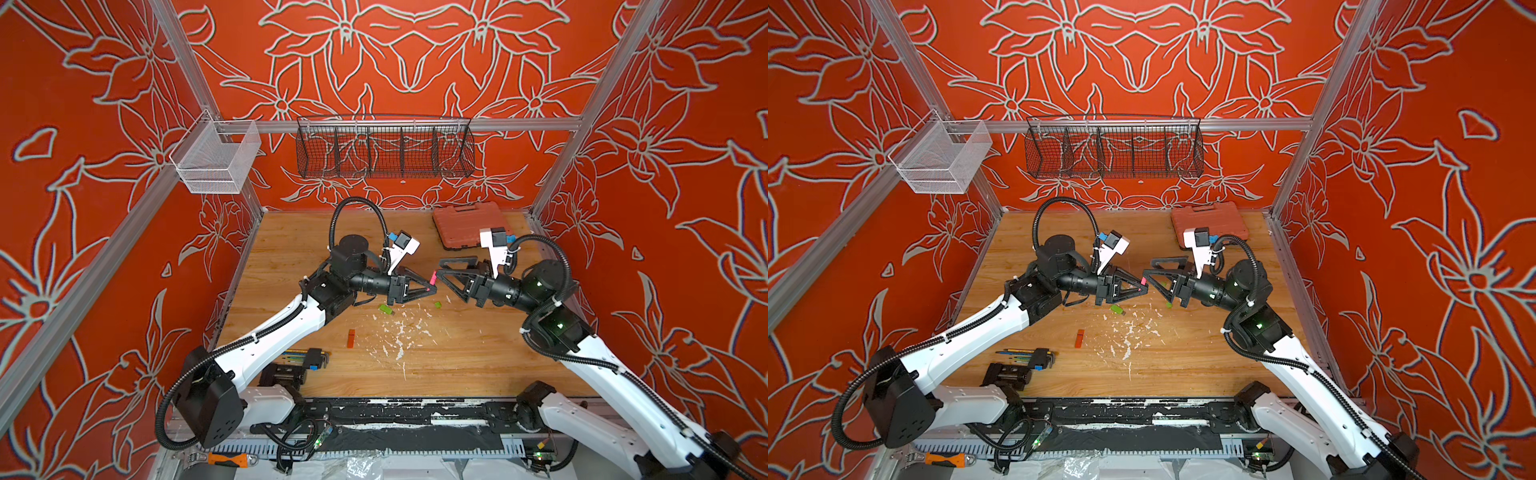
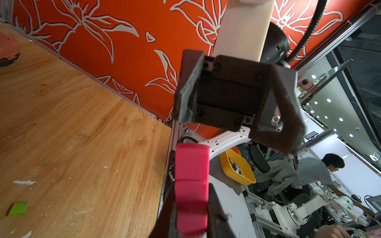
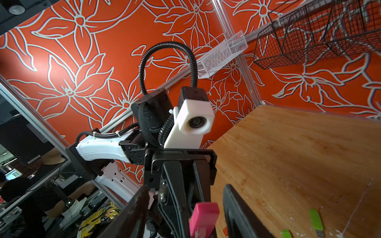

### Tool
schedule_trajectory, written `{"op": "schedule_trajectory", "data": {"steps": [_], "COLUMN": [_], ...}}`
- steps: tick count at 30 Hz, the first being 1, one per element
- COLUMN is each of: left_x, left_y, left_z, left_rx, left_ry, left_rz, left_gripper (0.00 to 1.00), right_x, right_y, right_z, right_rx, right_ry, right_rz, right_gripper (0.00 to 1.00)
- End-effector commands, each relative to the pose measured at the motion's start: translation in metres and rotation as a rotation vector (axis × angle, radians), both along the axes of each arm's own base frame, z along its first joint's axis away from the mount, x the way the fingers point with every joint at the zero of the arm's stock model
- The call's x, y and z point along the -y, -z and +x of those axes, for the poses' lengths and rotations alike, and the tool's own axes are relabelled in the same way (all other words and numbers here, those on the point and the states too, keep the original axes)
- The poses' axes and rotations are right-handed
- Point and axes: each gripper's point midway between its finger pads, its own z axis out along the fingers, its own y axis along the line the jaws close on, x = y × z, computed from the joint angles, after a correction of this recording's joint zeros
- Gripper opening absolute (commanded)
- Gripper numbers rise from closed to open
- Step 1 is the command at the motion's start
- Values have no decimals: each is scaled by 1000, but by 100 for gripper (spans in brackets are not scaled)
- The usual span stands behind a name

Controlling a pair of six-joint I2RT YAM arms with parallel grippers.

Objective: Close the usb drive cover
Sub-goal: Adjust the USB drive, then adjust the cover on the USB drive.

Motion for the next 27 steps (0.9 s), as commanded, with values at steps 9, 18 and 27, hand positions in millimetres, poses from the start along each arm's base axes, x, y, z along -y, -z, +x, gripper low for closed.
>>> {"op": "schedule_trajectory", "data": {"steps": [9, 18, 27], "left_x": [2, 4, 5], "left_y": [-12, -11, -21], "left_z": [-11, -9, -6], "left_rx": [51, 50, 94], "left_ry": [40, 42, 42], "left_rz": [-22, -17, -35], "left_gripper": [0, 0, 0], "right_x": [-10, -13, -13], "right_y": [5, 10, 19], "right_z": [6, 7, 8], "right_rx": [-19, -28, -50], "right_ry": [-52, -68, -65], "right_rz": [-59, -53, -76], "right_gripper": [49, 34, 21]}}
